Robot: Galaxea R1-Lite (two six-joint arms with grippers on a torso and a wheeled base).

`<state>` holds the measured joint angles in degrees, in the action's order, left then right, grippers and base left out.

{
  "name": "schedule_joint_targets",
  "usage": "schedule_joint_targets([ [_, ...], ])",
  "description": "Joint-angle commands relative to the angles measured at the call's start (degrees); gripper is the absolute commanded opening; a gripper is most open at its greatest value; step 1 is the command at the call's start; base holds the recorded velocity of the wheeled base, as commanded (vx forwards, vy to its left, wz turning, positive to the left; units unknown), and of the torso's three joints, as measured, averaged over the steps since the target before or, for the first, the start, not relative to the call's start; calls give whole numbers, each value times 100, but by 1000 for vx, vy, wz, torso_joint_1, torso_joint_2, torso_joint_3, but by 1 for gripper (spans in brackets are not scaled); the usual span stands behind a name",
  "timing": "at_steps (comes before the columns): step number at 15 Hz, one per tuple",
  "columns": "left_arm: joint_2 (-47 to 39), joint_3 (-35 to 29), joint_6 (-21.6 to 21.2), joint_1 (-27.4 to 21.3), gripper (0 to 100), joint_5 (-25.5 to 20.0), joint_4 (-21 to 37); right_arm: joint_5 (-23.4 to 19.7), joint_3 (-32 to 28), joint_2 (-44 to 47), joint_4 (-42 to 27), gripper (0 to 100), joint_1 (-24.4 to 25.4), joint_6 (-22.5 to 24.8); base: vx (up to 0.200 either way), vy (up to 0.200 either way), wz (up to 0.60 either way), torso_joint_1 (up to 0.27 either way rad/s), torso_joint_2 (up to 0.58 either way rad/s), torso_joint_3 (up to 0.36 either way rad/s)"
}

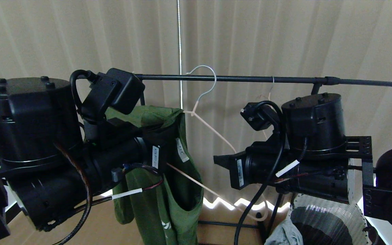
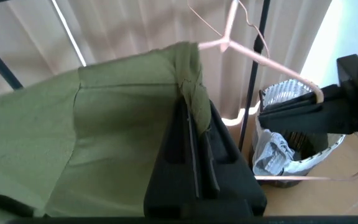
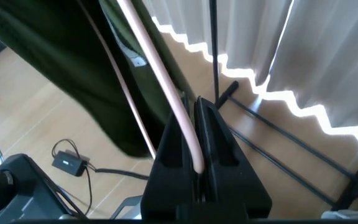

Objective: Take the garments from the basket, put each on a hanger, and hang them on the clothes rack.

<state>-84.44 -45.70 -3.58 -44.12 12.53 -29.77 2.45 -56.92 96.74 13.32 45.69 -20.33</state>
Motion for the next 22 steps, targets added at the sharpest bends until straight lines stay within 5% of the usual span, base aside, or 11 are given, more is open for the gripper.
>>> schedule_joint_targets([
  [1, 7, 0, -2, 0, 100, 4, 6, 1, 5, -77, 4, 0, 1, 3, 0, 0, 0, 0, 0, 0],
  [9, 332, 35, -63, 0, 100, -5, -11, 1, 58, -420, -14, 0, -429, 276, 0, 0, 0, 0, 0, 0],
  [13, 763, 589, -248, 26, 100, -40, -55, 1, 58, -569, -49, 0, -632, 416, 0, 0, 0, 0, 0, 0],
  [17, 1202, 817, -1197, 817, 100, -137, -55, -34, 58, -648, -93, 0, -1168, 1348, 0, 0, 0, 0, 0, 0],
  [19, 1343, 817, -1927, 1590, 100, -1130, -46, -69, 40, -622, -102, 0, -1546, 2069, 0, 0, 0, 0, 0, 0],
  [22, 1325, 791, -2858, 1907, 100, -1543, -55, -377, 225, -666, -102, 0, -1607, 2200, 0, 0, 0, 0, 0, 0],
])
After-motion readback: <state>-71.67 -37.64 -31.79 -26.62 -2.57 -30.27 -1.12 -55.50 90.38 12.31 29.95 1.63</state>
